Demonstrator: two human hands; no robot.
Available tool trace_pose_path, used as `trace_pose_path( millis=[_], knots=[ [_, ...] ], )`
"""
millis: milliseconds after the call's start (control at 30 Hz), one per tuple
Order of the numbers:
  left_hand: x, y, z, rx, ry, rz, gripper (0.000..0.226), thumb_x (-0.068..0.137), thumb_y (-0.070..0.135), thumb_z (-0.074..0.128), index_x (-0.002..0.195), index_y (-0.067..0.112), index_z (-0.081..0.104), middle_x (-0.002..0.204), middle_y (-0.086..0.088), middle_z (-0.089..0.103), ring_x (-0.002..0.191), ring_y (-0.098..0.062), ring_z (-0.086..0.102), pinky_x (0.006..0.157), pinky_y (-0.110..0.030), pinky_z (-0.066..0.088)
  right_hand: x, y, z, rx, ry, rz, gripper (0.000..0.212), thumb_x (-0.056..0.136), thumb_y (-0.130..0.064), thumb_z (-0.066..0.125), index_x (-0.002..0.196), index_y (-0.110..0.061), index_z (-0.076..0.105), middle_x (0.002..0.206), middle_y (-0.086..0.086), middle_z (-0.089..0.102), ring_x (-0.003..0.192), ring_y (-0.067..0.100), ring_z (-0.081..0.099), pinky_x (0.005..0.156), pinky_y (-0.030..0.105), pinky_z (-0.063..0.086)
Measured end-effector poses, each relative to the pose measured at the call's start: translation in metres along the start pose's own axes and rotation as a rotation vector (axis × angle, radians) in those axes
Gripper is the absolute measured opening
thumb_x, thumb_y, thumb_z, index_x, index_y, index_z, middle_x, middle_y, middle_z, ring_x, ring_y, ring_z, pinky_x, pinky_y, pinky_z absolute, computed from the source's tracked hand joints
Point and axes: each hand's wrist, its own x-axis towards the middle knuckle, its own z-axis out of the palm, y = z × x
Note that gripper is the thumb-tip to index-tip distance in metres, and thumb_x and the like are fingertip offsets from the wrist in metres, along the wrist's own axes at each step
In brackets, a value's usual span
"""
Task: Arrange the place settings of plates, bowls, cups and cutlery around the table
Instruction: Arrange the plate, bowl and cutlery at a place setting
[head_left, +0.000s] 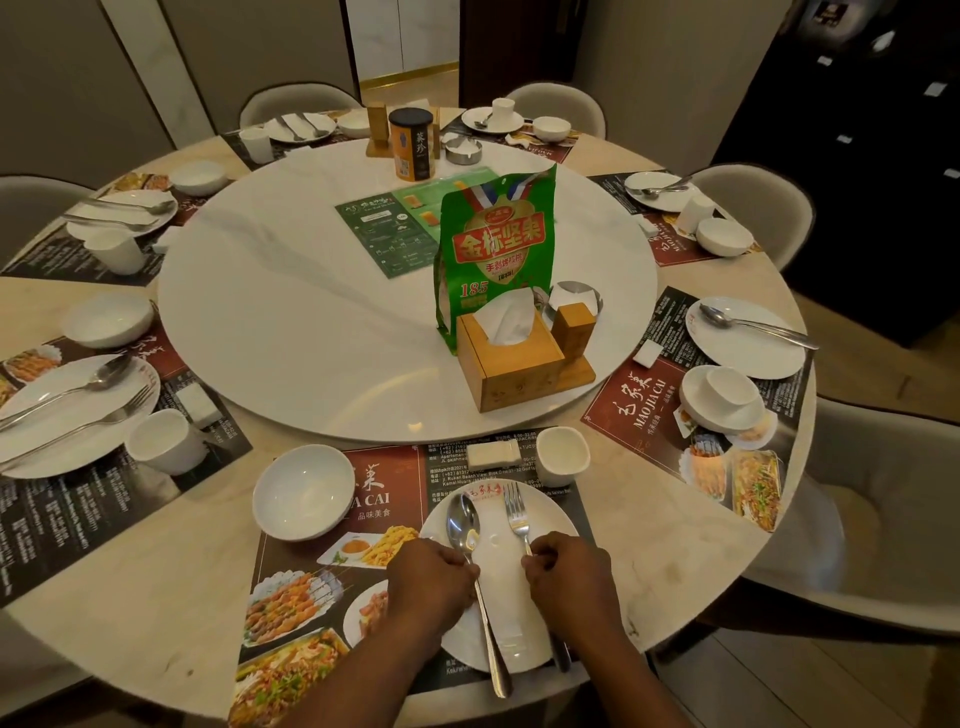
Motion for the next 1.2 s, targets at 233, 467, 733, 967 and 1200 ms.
trace_pose_path(
  millis=[233,467,733,967,1200],
  knots=[
    [0.001,-0.001,0.000,0.080,0.003,0.029,0.017,0.074,0.015,0.080,0.062,0.023,0.072,0.064,0.000,0.073,0.062,-0.016,0.072,0.071,-0.036,0.062,0.000,0.000,-0.001,0.006,-0.007,0.016,0.033,0.089,-0.034,0.069,0.119,-0.024,0.069,0.112,-0.004,0.071,0.098,0.011,0.066,0.097,0.030,0.050],
    [0.003,-0.002,-0.002,0.100,0.010,0.033,0.017,0.073,0.016,0.080,0.062,0.024,0.070,0.062,0.000,0.073,0.061,-0.015,0.072,0.071,-0.035,0.062,0.000,-0.001,-0.001,0.003,-0.024,0.017,0.033,0.089,-0.034,0.068,0.121,-0.025,0.068,0.114,-0.005,0.071,0.100,0.011,0.065,0.099,0.030,0.048],
    [0.009,-0.007,0.000,0.107,0.019,0.034,0.003,0.069,0.020,0.080,0.071,0.019,0.078,0.065,0.002,0.073,0.066,-0.016,0.072,0.073,-0.036,0.061,0.003,0.000,-0.001,-0.012,-0.022,-0.002,0.030,0.090,-0.031,0.067,0.119,-0.024,0.070,0.114,-0.005,0.071,0.100,0.011,0.065,0.097,0.028,0.048],
    [0.011,-0.010,0.001,0.110,0.017,0.035,0.002,0.070,0.019,0.079,0.072,0.018,0.078,0.061,0.002,0.072,0.063,-0.016,0.071,0.070,-0.037,0.062,0.005,0.001,0.000,-0.007,-0.024,-0.001,0.030,0.090,-0.030,0.067,0.119,-0.024,0.070,0.114,-0.005,0.071,0.098,0.010,0.065,0.096,0.027,0.049],
    [0.012,-0.014,0.002,0.115,0.020,0.049,0.004,0.070,0.023,0.079,0.073,0.020,0.079,0.066,0.004,0.073,0.067,-0.016,0.072,0.072,-0.037,0.062,0.004,0.003,0.001,0.004,-0.015,0.004,0.031,0.090,-0.030,0.067,0.120,-0.024,0.069,0.116,-0.004,0.070,0.101,0.012,0.065,0.100,0.031,0.048]
  ],
)
